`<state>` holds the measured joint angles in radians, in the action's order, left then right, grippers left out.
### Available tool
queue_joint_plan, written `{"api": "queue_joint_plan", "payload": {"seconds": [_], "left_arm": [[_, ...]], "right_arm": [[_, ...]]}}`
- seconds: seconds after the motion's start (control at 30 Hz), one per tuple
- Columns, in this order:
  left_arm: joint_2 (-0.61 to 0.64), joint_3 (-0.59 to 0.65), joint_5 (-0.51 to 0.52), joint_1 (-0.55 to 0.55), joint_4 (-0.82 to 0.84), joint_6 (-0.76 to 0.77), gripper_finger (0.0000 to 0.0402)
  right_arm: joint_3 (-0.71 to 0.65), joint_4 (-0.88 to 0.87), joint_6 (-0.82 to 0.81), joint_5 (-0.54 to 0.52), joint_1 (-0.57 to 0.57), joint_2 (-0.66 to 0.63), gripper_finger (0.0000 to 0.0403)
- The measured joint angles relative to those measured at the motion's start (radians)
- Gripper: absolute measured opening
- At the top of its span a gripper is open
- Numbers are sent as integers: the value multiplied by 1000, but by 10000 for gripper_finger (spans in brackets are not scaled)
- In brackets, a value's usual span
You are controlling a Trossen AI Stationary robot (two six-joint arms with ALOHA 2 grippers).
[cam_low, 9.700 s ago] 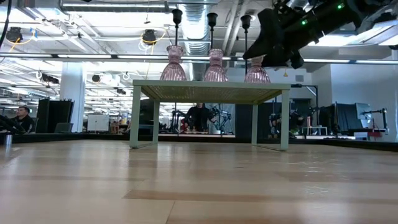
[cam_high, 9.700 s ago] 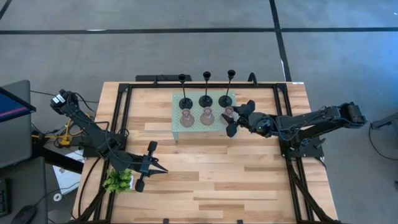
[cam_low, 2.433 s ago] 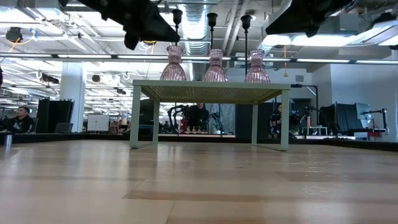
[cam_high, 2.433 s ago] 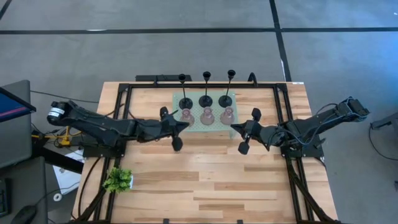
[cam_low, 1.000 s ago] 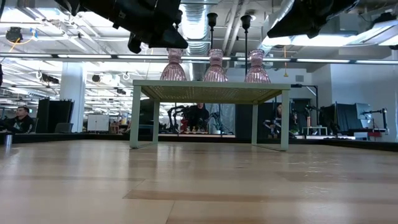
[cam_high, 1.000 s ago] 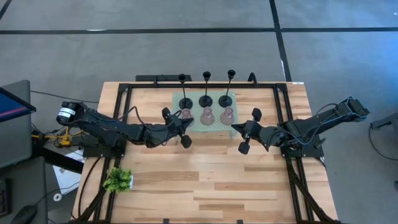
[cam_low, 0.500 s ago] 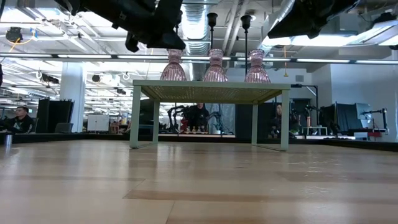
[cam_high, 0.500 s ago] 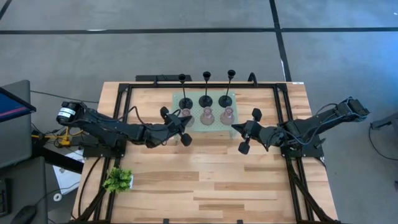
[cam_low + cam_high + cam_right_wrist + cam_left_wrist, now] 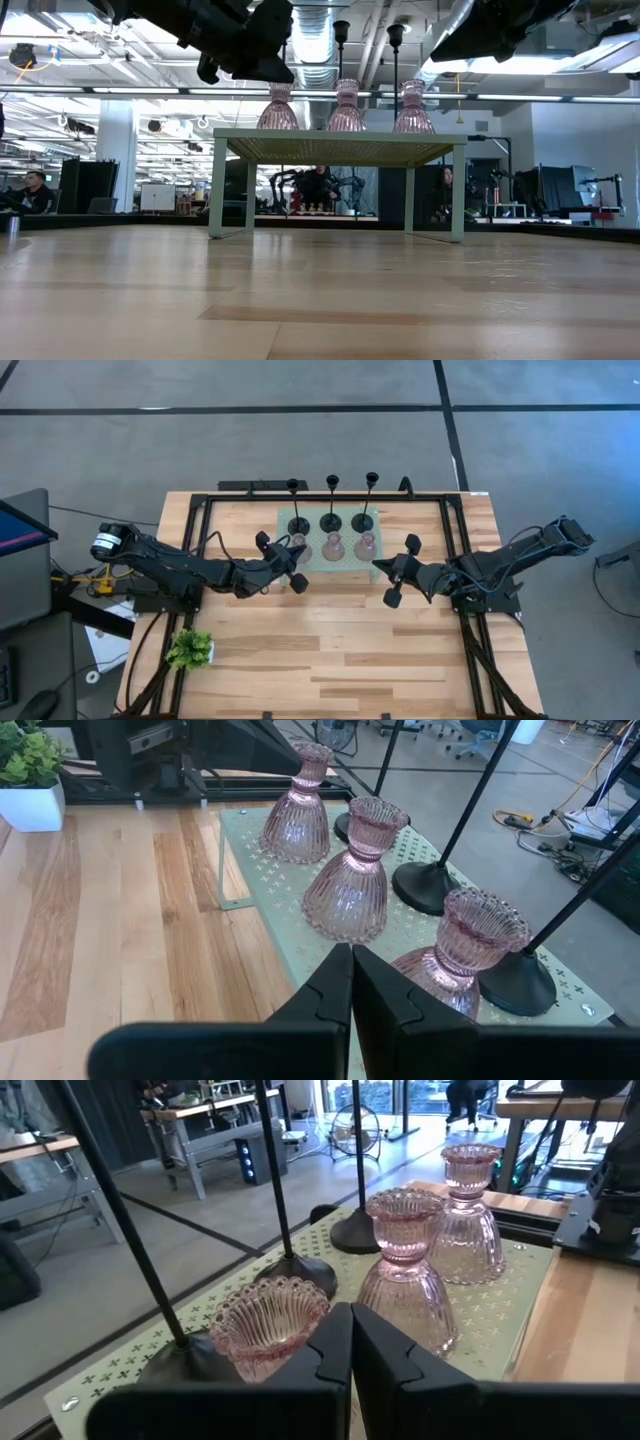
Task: Pick & Place candle stick holders
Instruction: Adjust the left pink glass candle holder on the shelf, then adjust the right pink glass candle holder on the shelf
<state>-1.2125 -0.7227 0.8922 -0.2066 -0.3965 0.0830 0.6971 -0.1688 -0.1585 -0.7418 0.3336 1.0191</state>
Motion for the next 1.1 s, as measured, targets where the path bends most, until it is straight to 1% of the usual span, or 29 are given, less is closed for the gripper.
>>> {"api": "queue_joint_plan", "payload": {"seconds": [0.23, 0.43, 0.6, 0.67, 0.77, 0.83, 1.03, 1.1], "left_arm": [[0, 0, 27, -6, 12, 0, 4], [0, 0, 28, -12, 14, 0, 4], [0, 0, 28, -39, 13, 0, 4], [0, 0, 2, -53, 8, -13, 4], [0, 0, -75, -81, -14, -40, 4], [0, 0, -105, -103, -17, -60, 4], [0, 0, -107, -178, -28, -143, 4], [0, 0, -84, -201, -31, -163, 4]], "right_arm": [[0, 0, 0, 0, 0, 0, 0], [0, 0, 0, 0, 0, 0, 0], [0, 0, 0, 0, 0, 0, 0], [0, 0, 0, 0, 0, 0, 0], [0, 0, 0, 0, 0, 0, 0], [0, 0, 0, 0, 0, 0, 0], [0, 1, -19, 0, 0, 0, 0], [0, 7, -35, 0, 0, 0, 0]]}}
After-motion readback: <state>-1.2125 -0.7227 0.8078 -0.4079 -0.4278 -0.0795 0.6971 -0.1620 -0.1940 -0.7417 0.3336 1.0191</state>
